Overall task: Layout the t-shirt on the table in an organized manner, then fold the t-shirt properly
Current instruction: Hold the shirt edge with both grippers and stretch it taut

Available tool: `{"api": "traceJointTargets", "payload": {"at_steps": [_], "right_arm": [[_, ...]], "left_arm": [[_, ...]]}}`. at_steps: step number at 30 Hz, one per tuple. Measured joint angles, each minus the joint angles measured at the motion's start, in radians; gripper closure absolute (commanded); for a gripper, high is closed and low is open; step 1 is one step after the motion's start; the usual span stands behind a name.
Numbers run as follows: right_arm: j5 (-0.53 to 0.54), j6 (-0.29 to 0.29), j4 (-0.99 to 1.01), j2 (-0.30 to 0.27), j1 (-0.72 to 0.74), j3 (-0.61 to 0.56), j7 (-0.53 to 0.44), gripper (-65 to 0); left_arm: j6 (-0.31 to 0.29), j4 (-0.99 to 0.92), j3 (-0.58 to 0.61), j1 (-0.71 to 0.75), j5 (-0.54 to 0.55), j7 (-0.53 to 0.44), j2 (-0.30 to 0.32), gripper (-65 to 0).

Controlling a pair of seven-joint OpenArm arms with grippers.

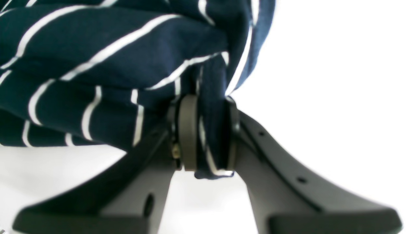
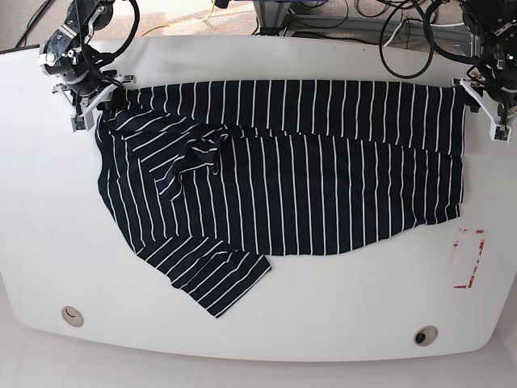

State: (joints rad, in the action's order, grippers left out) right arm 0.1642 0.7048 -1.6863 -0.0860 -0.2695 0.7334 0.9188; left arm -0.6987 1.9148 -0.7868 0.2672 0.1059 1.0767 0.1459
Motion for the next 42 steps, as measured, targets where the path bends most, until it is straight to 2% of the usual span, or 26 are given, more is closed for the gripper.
{"api": "traceJointTargets", "payload": {"at_steps": [9,14,20,25,35,42], "right_arm": [[0.000,-0.001,0.000,0.000,-0.001,0.000,-0.001,-10.9],[0.000,-0.001,-0.002,0.002,-0.010,-0.001,-0.016,-10.9],[0.000,-0.002,-0.003,0.003,-0.012,-0.001,-0.018,-10.9],[0.000,-0.005,-0.003,0.005,-0.012,0.000,-0.019,-10.9],[0.000,-0.005,-0.003,0.005,-0.012,0.000,-0.018,-10.8],[0.000,-0.005,-0.003,0.006,-0.012,0.000,-0.018,-10.8]], "left_arm": [[0.000,-0.138,0.006,-0.014,0.009,0.001,0.002,-32.9],[0.000,-0.201,0.007,-0.013,0.116,-0.001,0.003,-32.9],[0.002,-0.264,0.031,-0.013,0.153,0.000,0.019,-32.6],[0.002,-0.267,0.061,-0.011,0.164,-0.003,0.035,-32.6],[0.002,-0.263,0.072,0.021,0.290,-0.002,0.063,-32.6],[0.002,-0.179,0.069,0.064,0.378,0.006,0.096,-32.6]]}}
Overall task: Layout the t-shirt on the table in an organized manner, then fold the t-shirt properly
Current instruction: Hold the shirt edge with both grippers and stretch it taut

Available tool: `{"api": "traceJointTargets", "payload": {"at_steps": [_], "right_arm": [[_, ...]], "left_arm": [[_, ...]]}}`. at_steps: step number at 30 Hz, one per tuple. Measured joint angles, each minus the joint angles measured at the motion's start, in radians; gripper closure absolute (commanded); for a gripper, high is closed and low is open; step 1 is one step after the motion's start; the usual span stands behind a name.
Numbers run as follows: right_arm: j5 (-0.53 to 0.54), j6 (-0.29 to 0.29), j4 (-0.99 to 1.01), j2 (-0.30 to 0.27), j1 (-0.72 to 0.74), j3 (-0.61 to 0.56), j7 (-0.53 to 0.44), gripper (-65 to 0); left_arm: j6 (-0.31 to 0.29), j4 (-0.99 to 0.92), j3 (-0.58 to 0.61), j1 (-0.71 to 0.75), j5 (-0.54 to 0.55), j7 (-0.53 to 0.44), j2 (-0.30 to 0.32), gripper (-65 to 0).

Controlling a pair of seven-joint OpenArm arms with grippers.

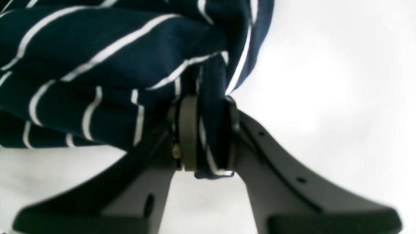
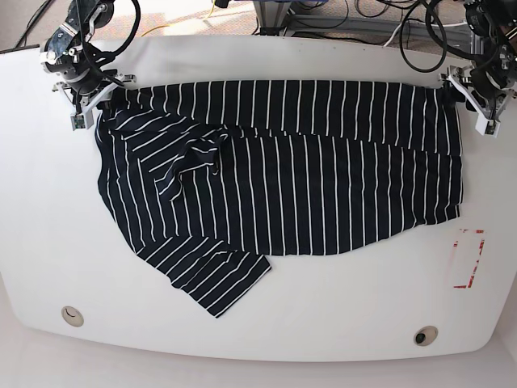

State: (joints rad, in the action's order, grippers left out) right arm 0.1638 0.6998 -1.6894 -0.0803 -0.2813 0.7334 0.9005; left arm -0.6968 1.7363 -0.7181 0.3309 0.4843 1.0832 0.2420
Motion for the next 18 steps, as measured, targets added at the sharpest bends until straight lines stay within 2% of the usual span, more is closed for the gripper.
{"api": "traceJointTargets", "payload": {"at_steps": [12,18], "right_arm": [[-0.002,0.000,0.000,0.000,0.000,0.000,0.000,-10.8],[0.001,0.001,0.000,0.000,0.000,0.000,0.000,-10.8]], "left_arm": [[0.000,0.058,0.001,0.015,0.055,0.001,0.035,-32.6],[0.000,-0.006,0.032,-0.014,0.055,0.002,0.032,-32.6]]}}
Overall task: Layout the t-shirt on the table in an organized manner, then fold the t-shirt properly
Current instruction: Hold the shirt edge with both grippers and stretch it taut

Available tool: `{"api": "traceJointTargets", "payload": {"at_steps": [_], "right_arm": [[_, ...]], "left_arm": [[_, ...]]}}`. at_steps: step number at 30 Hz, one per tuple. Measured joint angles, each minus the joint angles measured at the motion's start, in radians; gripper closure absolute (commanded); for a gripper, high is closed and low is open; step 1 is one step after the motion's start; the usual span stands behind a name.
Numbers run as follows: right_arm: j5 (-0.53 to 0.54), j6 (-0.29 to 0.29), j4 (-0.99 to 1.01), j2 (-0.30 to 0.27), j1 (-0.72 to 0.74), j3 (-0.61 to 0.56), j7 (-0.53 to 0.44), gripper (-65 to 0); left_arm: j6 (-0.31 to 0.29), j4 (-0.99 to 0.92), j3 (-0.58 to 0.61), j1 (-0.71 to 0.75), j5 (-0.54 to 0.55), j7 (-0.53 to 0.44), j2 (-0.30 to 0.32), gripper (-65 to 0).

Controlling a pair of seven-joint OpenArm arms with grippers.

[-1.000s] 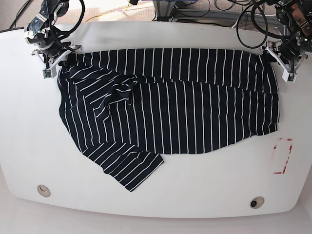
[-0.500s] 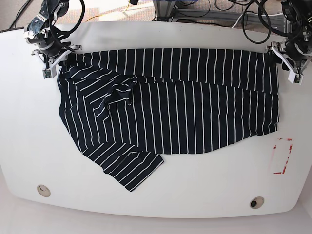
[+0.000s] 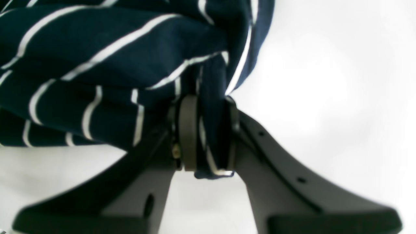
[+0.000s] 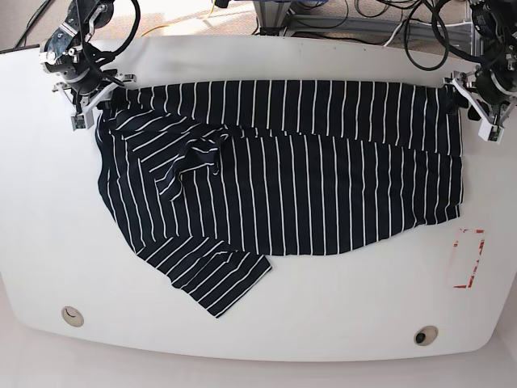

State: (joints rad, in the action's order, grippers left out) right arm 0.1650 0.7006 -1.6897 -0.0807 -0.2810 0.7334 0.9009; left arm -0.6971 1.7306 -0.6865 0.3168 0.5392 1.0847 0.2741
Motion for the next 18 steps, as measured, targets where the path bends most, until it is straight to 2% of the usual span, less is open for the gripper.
{"api": "traceJointTargets", "payload": {"at_steps": [8,14,18], "right_arm": [[-0.003,-0.001,-0.004,0.014,0.002,0.003,-0.001,-10.8],[-0.007,-0.005,-0.005,0.020,0.003,0.003,-0.001,-10.8],[-0.006,-0.004,-0.005,0.020,0.003,0.003,0.000,-10.8]], "left_arm": [[0.000,-0.087,0.022,-0.037,-0.088,-0.007,-0.002,-32.6],[0.000,-0.125,0.087,-0.052,-0.095,-0.006,-0.003,-32.6],[-0.001,-0.154,0.088,-0.060,-0.085,-0.028,-0.006,-32.6]]}}
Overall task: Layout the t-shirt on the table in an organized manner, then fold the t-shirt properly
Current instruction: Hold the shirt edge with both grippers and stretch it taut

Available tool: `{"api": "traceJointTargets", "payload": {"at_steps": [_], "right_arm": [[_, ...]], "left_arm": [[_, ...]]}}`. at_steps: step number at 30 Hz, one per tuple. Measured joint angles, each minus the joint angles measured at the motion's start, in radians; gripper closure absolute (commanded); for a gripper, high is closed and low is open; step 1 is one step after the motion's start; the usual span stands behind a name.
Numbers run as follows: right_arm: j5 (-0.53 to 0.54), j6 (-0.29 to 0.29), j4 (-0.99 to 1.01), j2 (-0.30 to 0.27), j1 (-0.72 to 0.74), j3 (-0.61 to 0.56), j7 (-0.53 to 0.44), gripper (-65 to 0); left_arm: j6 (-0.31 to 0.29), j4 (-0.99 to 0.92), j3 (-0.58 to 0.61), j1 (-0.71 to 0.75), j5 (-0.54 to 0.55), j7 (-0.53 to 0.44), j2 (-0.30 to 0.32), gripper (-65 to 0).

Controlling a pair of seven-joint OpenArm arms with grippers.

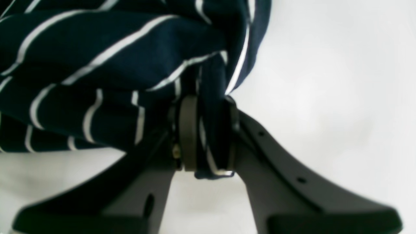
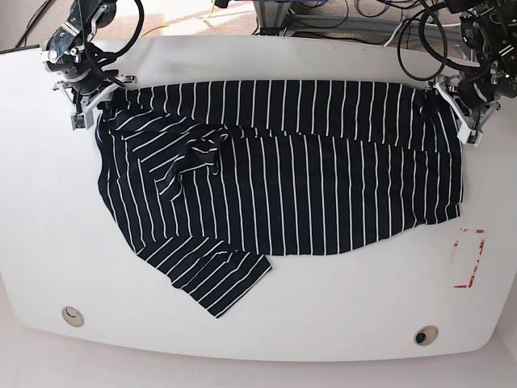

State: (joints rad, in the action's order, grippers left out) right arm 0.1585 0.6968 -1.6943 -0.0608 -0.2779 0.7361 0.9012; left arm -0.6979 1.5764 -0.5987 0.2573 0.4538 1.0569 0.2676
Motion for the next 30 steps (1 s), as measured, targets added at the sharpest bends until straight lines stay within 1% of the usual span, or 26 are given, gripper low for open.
{"api": "traceJointTargets", "payload": {"at_steps": [3,7,9,10,12,13,16,17,18,25,30], "right_arm": [[-0.001,-0.001,0.000,0.006,0.001,0.001,-0.002,-10.8],[-0.002,-0.007,-0.001,0.012,0.003,0.003,-0.003,-10.6],[-0.001,-0.005,-0.001,0.012,0.003,0.002,-0.004,-10.5],[0.000,-0.005,-0.001,0.011,0.002,0.003,-0.004,-10.3],[0.000,-0.005,-0.001,0.011,0.003,0.003,-0.004,-10.0],[-0.001,-0.005,-0.001,0.011,0.003,0.003,-0.004,-9.4],[0.000,-0.005,-0.001,0.012,0.003,0.003,-0.004,-4.3],[0.000,-0.005,-0.001,0.013,0.003,0.003,-0.003,-2.5],[0.000,-0.005,-0.001,0.014,0.003,0.003,-0.004,-0.2],[0.002,0.002,-0.001,0.014,0.003,0.002,-0.005,0.0],[0.003,0.002,-0.001,0.013,0.000,0.002,-0.005,0.0]], "left_arm": [[-0.006,-0.020,-0.007,-0.010,-0.011,-0.011,0.003,-32.6],[-0.006,-0.047,-0.009,-0.033,-0.056,-0.040,0.008,-32.4],[-0.006,-0.056,-0.009,-0.033,-0.069,-0.064,0.007,-31.0],[-0.006,-0.058,-0.009,-0.032,-0.072,-0.072,0.006,-29.0],[-0.006,-0.060,-0.006,-0.030,-0.085,-0.090,0.005,-21.7],[-0.006,-0.060,-0.003,-0.030,-0.095,-0.095,0.005,-16.3],[-0.007,-0.061,0.008,-0.033,-0.110,-0.104,0.008,-5.7],[-0.010,-0.061,0.010,-0.033,-0.113,-0.106,0.006,-4.4],[-0.010,-0.061,0.012,-0.033,-0.114,-0.106,0.005,-4.0],[-0.011,-0.058,0.012,-0.032,-0.124,-0.112,0.005,-3.6],[-0.007,-0.020,0.014,0.013,-0.138,-0.120,0.012,-3.6]]}}
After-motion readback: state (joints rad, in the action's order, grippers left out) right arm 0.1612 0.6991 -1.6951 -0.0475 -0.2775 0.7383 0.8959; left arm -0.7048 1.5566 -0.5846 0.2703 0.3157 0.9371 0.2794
